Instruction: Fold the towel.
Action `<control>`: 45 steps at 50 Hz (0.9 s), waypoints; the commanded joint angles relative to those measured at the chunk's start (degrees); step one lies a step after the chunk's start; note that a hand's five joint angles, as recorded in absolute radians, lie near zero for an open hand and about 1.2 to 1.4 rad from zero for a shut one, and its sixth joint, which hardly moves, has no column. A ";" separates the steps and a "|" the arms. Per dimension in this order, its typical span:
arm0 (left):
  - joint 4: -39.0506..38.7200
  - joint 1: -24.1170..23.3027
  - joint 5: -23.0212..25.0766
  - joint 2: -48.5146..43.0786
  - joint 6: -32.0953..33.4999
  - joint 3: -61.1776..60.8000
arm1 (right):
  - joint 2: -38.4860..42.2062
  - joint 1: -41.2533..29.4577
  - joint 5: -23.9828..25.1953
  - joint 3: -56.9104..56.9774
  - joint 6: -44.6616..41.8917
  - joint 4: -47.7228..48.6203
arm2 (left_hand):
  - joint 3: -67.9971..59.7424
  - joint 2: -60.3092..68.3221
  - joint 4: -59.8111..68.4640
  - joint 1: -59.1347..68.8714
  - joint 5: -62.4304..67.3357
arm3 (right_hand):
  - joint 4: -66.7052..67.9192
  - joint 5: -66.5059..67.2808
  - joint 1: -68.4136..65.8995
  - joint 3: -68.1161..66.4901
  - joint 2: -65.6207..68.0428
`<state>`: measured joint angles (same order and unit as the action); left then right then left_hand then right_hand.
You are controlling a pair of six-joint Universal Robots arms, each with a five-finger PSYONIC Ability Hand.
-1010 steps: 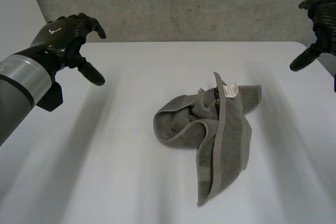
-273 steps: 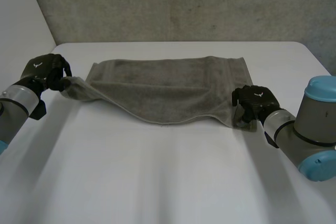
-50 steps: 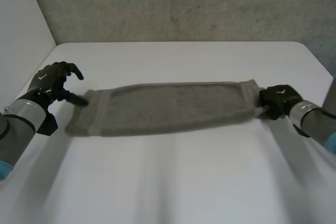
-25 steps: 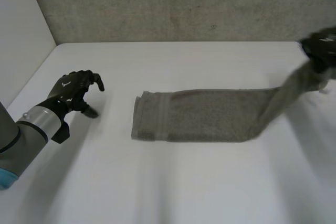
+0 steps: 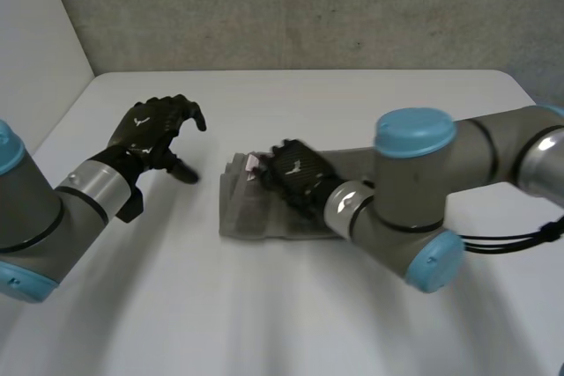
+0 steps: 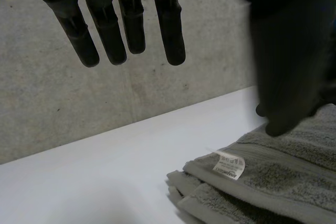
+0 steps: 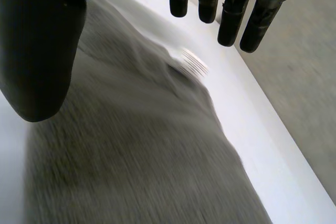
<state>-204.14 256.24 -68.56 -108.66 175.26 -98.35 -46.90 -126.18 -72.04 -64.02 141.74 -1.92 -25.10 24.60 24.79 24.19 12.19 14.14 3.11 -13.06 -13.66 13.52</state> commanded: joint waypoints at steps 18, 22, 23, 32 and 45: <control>4.19 -15.68 -0.61 -15.18 0.96 14.24 | -18.05 23.08 3.04 -29.49 10.40 6.84 | 2.94 -2.44 -2.63 -2.04 -0.03 | -4.14 -3.11 3.06 3.66 -3.52; 7.08 -15.94 -0.96 -18.95 5.42 15.38 | -18.32 24.32 4.27 -31.35 10.40 6.93 | 2.94 -2.44 -2.63 -2.04 -0.03 | -4.14 -3.11 3.06 3.66 -3.52; 7.09 -15.94 -0.97 -18.96 5.44 15.38 | -18.40 24.58 4.80 -31.78 10.40 7.02 | 2.94 -2.44 -2.63 -2.04 -0.03 | -4.14 -3.11 3.06 3.66 -3.52; 7.62 -15.24 -10.37 -20.54 13.00 15.47 | -17.53 25.20 5.41 -33.19 12.59 11.75 | 3.11 -2.61 -2.80 -2.20 -0.20 | -4.14 -3.11 3.06 3.66 -3.52; 7.97 -15.15 -11.69 -19.66 12.56 14.68 | -15.68 25.46 6.73 -35.56 17.52 18.79 | 4.62 -4.13 -4.31 -3.72 -1.71 | 21.49 22.52 -22.57 -21.97 22.11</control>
<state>-196.28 241.17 -80.50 -128.88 188.21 -83.31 -63.88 -100.74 -66.10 -98.83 158.42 14.26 -24.02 23.92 23.96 23.34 11.60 29.98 20.47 -29.63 -30.04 30.10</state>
